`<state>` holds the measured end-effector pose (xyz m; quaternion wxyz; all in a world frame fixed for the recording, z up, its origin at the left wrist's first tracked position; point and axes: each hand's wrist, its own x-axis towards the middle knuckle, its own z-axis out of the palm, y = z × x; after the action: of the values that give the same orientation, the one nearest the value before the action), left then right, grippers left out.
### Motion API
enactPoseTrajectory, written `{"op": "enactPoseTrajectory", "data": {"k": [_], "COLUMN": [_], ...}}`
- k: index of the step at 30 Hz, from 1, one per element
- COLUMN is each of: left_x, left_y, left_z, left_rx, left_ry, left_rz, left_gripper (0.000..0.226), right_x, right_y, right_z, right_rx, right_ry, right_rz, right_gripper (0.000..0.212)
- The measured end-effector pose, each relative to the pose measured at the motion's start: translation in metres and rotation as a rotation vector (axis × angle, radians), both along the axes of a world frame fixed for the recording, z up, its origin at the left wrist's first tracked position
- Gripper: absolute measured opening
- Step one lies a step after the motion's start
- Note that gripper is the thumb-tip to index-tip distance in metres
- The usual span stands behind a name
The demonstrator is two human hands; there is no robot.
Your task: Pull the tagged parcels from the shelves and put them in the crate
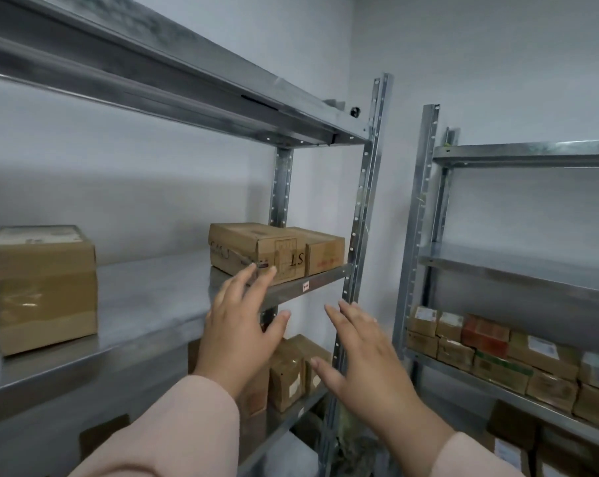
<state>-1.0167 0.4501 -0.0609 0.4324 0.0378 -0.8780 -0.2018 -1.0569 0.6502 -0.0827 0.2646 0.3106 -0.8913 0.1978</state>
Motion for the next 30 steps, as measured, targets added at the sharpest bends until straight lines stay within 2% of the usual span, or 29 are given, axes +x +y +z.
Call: {"op": "enactPoseTrajectory", "data": {"k": [8,12,16,19,22,27,30], "left_x": [-0.089,-0.127,-0.163,-0.175,-0.177,-0.162,-0.146], "left_y": [-0.036,-0.051,-0.063,-0.067,-0.070,-0.067,-0.062], "left_z": [0.021,0.031,0.046,0.045,0.042,0.033,0.031], "left_rx": [0.249,0.299,0.333,0.270,0.202,0.171,0.106], "left_ry": [0.059,0.083,-0.026,-0.122,-0.059,0.042,0.132], "left_rz": [-0.032,-0.033,0.070,0.137,0.145,0.181,0.187], "left_gripper": [0.066,0.066,0.074,0.069,0.060,0.060,0.064], "right_x": [-0.115,-0.162,-0.198,-0.218,-0.234,-0.246,-0.249], "right_y": [-0.044,-0.061,-0.074,-0.078,-0.085,-0.094,-0.102], "right_z": [0.008,0.023,0.030,0.030,0.039,0.055,0.069], "right_rx": [-0.039,-0.101,-0.198,-0.189,-0.256,-0.533,-0.679], "right_ry": [-0.024,-0.009,-0.061,-0.088,-0.110,-0.169,-0.315], "right_rz": [0.089,0.121,0.184,0.227,0.282,0.552,0.630], "right_gripper": [0.078,0.077,0.075,0.075,0.071,0.053,0.047]}}
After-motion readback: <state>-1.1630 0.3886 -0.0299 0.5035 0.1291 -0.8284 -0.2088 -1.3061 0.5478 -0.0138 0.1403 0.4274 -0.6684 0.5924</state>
